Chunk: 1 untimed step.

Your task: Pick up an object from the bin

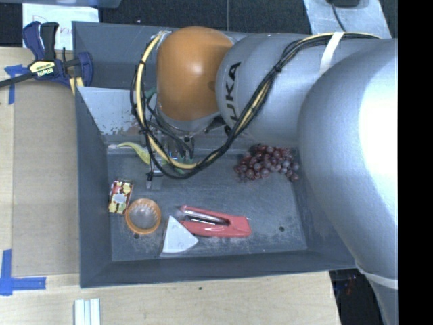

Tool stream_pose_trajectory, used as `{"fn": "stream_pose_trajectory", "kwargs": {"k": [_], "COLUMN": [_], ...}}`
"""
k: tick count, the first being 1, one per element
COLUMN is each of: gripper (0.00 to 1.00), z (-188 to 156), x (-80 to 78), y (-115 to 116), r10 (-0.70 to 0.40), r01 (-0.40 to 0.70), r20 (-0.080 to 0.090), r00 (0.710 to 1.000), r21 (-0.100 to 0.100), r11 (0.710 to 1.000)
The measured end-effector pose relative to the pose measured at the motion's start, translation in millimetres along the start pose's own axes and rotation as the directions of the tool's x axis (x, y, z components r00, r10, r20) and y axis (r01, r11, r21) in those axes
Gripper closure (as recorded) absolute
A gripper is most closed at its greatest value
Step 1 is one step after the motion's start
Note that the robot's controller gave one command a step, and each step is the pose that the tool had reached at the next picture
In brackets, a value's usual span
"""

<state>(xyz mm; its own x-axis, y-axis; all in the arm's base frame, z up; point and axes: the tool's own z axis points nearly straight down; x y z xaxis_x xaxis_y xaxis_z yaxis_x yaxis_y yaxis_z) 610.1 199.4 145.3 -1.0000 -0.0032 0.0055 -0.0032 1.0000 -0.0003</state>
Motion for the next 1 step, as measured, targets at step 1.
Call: {"fn": "stream_pose_trajectory", "kwargs": {"k": [1], "gripper": [0.0], "z": [-4.8], "x": [-2.2], "y": [-0.8], "r10": [0.003], "r01": [-0.003], "r20": [0.008], "r00": [1.0], "r21": [-0.001], "r11": [1.0]}}
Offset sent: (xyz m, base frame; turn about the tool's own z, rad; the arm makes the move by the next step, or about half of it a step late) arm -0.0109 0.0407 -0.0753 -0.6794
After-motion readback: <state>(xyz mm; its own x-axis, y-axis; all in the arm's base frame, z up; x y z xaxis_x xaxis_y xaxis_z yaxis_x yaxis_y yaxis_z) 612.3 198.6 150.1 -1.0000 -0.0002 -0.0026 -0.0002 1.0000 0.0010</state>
